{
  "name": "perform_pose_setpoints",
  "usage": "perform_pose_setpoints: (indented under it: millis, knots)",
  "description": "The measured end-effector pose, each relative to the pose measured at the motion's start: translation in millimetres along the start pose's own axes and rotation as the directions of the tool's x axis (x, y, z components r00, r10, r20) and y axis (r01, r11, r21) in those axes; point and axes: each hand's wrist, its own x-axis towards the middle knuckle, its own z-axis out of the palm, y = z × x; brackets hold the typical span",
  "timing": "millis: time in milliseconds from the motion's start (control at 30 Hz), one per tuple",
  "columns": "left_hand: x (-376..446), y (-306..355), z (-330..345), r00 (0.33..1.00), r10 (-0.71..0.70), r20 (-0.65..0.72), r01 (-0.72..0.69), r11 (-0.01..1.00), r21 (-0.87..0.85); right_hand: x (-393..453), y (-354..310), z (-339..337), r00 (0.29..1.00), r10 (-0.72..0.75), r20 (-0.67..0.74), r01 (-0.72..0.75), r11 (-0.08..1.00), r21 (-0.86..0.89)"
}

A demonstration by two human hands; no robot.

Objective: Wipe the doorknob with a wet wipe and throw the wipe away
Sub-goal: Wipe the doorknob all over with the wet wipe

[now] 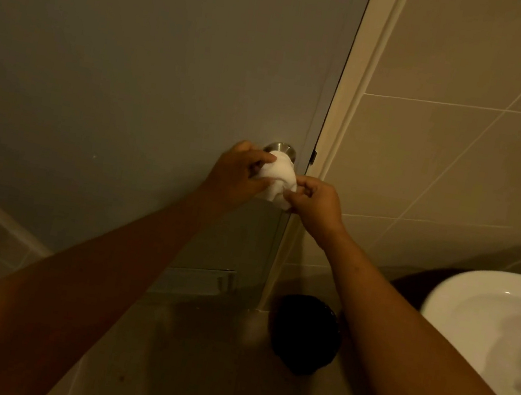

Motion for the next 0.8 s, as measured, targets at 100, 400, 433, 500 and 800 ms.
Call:
perform_pose_setpoints:
  millis: [100,400,433,500,800]
  knots:
    - [-19,-3,4,0.990,-0.125,-0.065,0.121,0.991,-0.057,-7,1,-9,1.000,0.024,-0.013,-0.025,0.998,-0.056]
    - [-64,9,54,0.930,-0.308,0.202,0.340,0.929,-0.146,-56,31,-40,0.986,0.168,-0.013,-0.168,0.973,-0.160]
    - [-65,10,62,0.916,-0.316,0.247,0.352,0.929,-0.115,-62,37,-44,0.982,0.189,-0.028,-0.191,0.968,-0.165]
    - [-64,16,81,0.886,-0.340,0.315,0.385,0.918,-0.092,-74,50,-54,0.971,0.229,-0.062,-0.236,0.958,-0.160]
    - [-60,27,193,0.689,-0.437,0.578,0.579,0.811,-0.078,-95,158,-87,0.816,0.524,-0.244,-0.526,0.848,0.063]
